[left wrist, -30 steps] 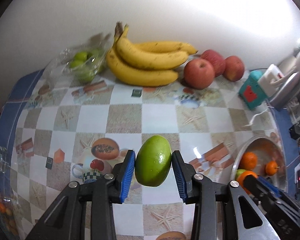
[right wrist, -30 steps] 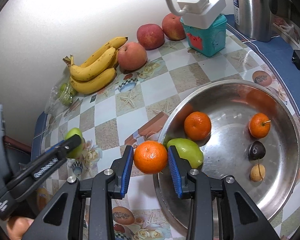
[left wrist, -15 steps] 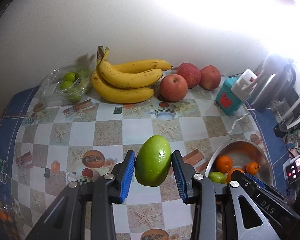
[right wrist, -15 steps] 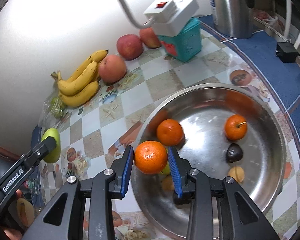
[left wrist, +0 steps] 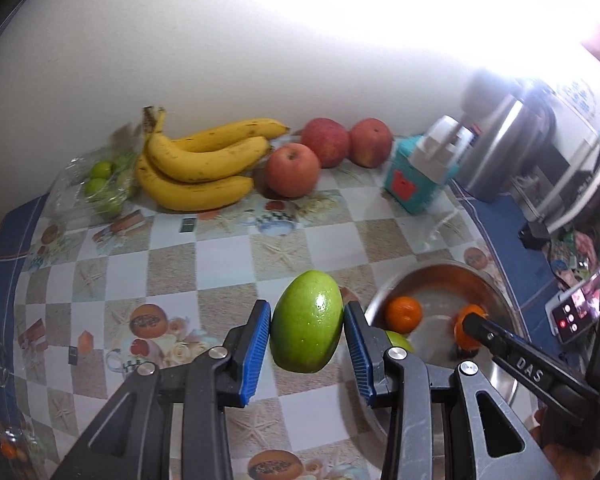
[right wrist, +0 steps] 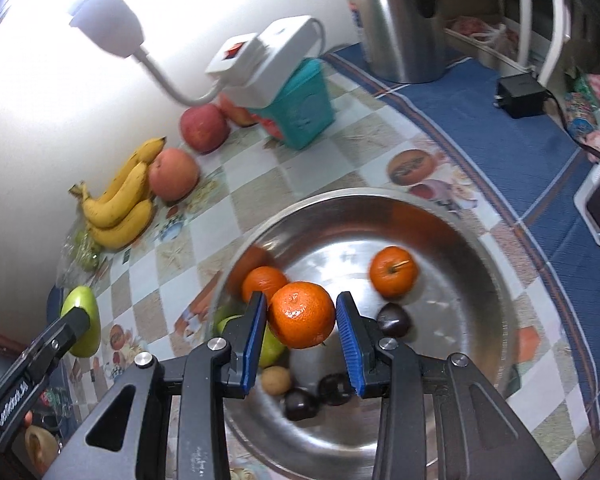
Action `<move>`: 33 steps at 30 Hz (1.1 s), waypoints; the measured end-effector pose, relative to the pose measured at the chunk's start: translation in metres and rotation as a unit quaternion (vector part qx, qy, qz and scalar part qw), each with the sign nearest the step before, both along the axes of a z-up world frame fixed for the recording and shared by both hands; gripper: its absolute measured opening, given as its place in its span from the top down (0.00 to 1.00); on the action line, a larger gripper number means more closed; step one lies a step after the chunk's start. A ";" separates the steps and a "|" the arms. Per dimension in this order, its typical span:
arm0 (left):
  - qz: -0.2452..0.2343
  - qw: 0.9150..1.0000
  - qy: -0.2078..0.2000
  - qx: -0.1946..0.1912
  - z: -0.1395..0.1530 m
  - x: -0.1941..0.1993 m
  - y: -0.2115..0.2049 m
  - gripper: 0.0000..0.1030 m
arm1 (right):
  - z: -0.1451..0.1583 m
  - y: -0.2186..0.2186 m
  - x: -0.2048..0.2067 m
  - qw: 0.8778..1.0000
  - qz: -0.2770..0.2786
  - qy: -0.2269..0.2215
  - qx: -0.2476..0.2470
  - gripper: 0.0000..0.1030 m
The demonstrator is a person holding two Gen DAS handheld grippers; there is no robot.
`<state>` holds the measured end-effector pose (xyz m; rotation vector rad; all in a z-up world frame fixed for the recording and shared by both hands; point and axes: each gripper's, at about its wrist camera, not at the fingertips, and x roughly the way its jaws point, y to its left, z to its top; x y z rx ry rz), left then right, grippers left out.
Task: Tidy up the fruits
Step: 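Carry the mandarin and green mango over the steel basin, then lower both fruits into the basin and open both tools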
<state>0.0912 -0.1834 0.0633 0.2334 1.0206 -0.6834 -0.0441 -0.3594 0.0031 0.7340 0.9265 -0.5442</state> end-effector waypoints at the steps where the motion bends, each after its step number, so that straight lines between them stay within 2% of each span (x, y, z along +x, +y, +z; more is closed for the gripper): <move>1: -0.004 1.000 0.002 0.000 -0.001 -0.002 -0.002 0.61 | 0.000 -0.003 -0.003 1.000 -0.005 0.001 0.000 0.64; 15: -0.077 0.996 0.042 0.032 -0.031 -0.034 -0.044 0.61 | -0.015 -0.014 -0.010 1.000 -0.019 0.020 0.013 0.64; 33: -0.101 0.989 0.086 0.067 -0.066 -0.046 -0.058 0.61 | -0.035 -0.015 -0.006 0.998 -0.016 0.044 0.032 0.64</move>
